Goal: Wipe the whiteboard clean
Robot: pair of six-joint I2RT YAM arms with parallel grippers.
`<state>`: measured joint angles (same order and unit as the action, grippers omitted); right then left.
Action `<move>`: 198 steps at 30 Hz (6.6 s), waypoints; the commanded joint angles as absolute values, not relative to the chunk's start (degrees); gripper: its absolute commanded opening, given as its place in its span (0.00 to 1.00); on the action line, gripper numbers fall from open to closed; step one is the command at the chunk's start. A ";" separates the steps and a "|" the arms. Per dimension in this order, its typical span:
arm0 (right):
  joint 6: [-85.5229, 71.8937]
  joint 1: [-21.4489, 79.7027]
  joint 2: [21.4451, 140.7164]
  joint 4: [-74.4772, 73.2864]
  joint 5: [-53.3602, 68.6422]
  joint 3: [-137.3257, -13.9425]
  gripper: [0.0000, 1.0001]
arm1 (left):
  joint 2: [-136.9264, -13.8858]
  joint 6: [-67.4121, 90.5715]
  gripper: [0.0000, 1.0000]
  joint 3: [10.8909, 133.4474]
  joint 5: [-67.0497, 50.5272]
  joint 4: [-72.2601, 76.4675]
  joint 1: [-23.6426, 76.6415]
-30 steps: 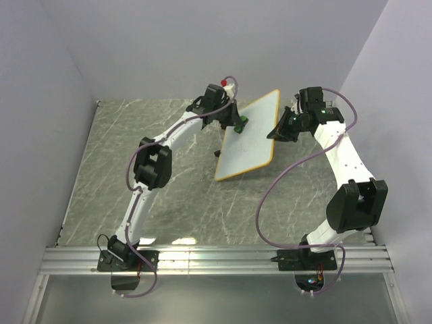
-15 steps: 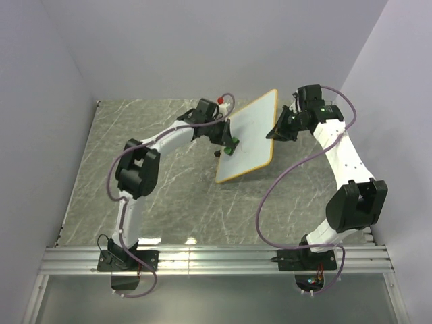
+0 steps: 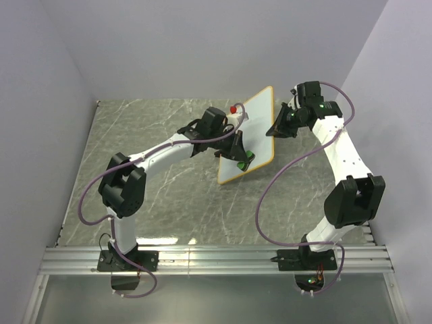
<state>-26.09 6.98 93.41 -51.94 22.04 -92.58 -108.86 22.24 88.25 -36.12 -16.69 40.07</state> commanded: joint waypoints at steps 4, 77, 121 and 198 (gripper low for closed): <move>-27.95 8.96 94.31 -51.15 23.29 -95.01 0.00 | -110.56 27.15 0.00 84.82 -31.74 -10.11 42.54; -27.60 11.60 84.99 -54.23 30.32 -82.44 0.00 | -131.92 37.53 0.00 121.29 -33.92 -4.84 29.97; -29.27 9.23 95.89 -53.26 29.71 -97.47 0.00 | -97.30 25.75 0.00 63.73 -35.94 -8.97 37.88; -30.76 7.74 90.79 -40.61 24.26 -85.96 0.69 | -79.72 28.83 0.00 75.32 -6.15 -25.40 21.01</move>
<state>-31.66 7.38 94.50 -41.21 25.45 -85.76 -81.36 29.61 73.60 -6.61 -25.06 21.04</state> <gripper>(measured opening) 0.676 0.072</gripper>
